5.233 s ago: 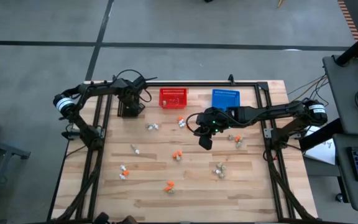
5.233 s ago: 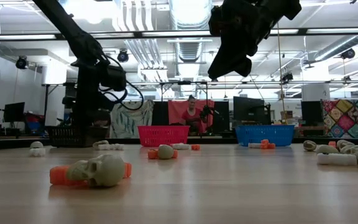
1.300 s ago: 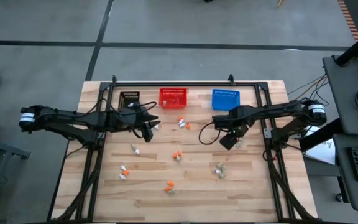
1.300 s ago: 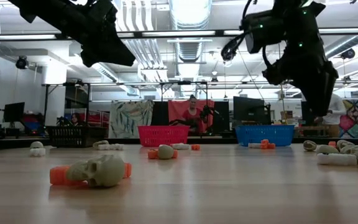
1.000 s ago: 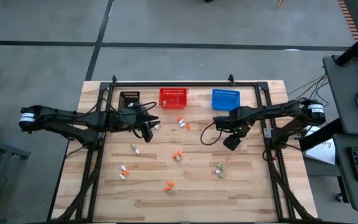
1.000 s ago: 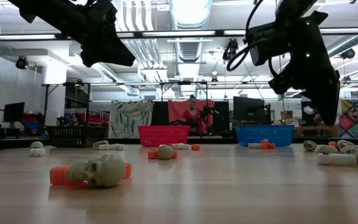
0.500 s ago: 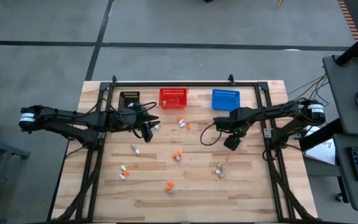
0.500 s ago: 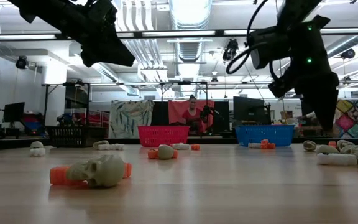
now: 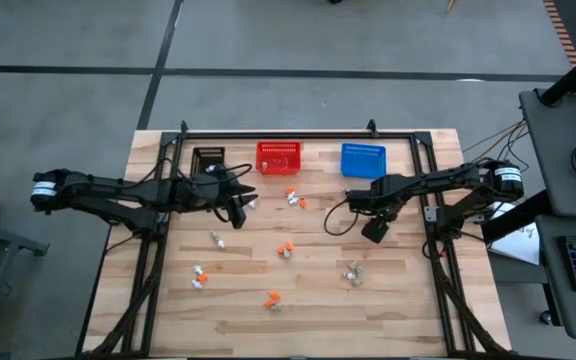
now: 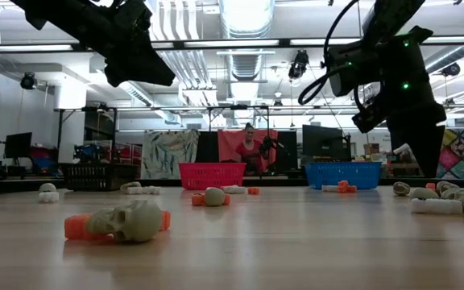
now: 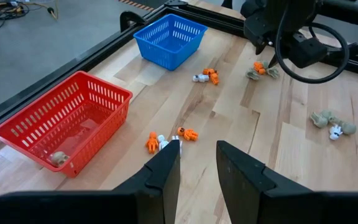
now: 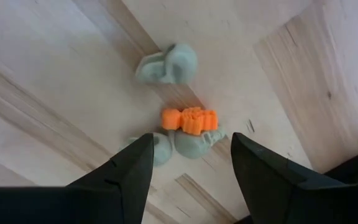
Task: Sort Halloween decoration
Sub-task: Put the orange skeleton toy into the blue bin
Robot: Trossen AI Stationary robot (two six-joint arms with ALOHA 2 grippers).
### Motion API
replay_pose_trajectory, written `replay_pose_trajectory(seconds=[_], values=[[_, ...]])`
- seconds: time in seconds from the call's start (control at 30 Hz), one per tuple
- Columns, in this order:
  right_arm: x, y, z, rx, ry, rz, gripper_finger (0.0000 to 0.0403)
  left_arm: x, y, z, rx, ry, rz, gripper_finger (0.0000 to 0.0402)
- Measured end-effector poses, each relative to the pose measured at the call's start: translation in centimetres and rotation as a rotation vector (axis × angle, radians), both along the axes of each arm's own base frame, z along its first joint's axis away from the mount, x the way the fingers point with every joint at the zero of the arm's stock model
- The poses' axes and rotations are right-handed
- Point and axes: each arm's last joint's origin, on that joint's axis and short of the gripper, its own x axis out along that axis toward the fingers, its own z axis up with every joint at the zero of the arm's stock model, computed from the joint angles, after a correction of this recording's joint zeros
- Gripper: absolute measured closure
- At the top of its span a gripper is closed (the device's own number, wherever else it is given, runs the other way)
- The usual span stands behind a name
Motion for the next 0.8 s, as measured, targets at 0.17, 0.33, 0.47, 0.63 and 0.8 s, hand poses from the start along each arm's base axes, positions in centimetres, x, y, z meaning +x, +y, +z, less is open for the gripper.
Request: replay_pose_trajectory(seconds=[0.17, 0.33, 0.47, 0.63, 0.8], values=[[0.1, 0.0, -0.3, -0.005, -0.022, 0.0, 0.0197, 0.0, 0.0, 0.0, 0.0, 0.0, 0.0, 0.0315], [-0.3, 0.0, -1.0, -0.015, -0.006, -0.001, 0.0197, 0.0, 0.0, 0.0, 0.0, 0.0, 0.0, 0.0315], [-0.5, 0.0, -1.2, -0.026, -0.002, 0.002, 0.0197, 0.0, 0.0, 0.0, 0.0, 0.0, 0.0, 0.0315], [-0.3, 0.0, -1.3, -0.029, -0.021, 0.003, 0.0197, 0.0, 0.0, 0.0, 0.0, 0.0, 0.0, 0.0315], [0.0, -0.1, -2.1, -0.024, 0.006, 0.013, 0.0197, 0.0, 0.0, 0.0, 0.0, 0.0, -0.001, 0.0315]])
